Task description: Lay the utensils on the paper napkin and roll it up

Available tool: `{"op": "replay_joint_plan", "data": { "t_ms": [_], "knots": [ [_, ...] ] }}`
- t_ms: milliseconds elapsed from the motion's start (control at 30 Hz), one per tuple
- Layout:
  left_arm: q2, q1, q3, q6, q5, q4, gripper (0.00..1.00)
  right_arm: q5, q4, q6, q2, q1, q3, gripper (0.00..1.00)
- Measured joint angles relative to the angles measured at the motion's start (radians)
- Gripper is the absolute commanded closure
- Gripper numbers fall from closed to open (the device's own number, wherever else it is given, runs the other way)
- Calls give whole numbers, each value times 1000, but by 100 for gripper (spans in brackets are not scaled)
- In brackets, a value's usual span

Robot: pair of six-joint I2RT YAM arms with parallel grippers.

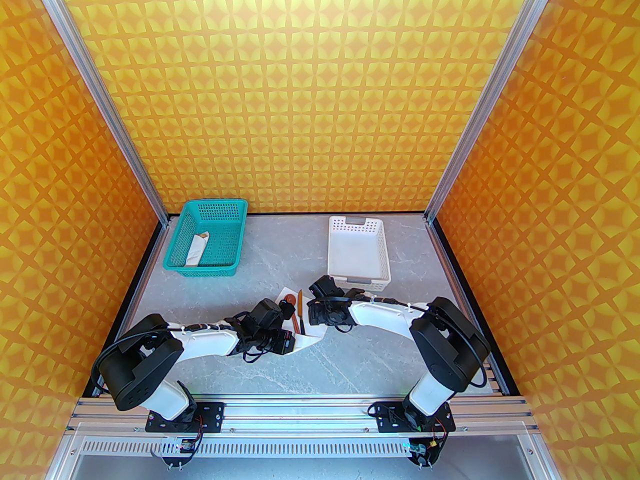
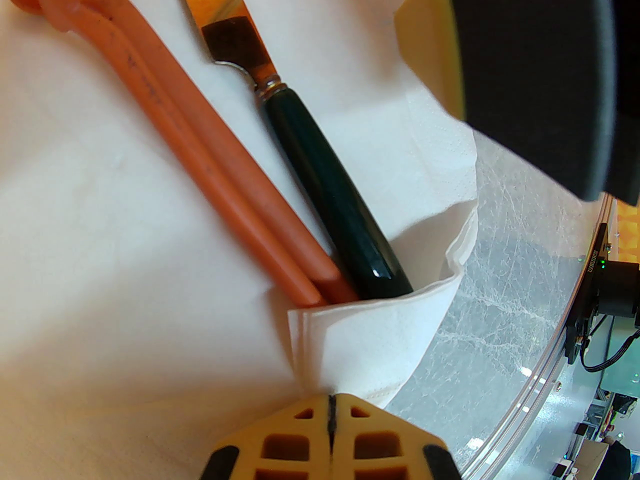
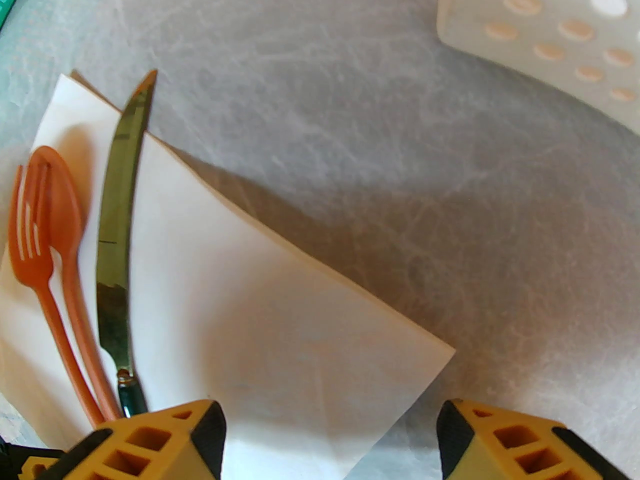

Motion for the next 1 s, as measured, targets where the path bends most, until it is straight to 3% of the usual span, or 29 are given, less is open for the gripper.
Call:
{"op": "replay_joint_plan", "data": {
  "t_ms": [267, 667, 1000],
  "knots": [
    [0, 0, 0, 0, 0, 0, 97, -37, 15, 9, 8, -8, 0, 34],
    [0, 0, 0, 0, 0, 0, 97, -204, 134, 58, 3, 16, -14, 35],
    [0, 0, 0, 0, 0, 0, 97, -305, 253, 145, -97, 16, -129, 38]
  ]
}}
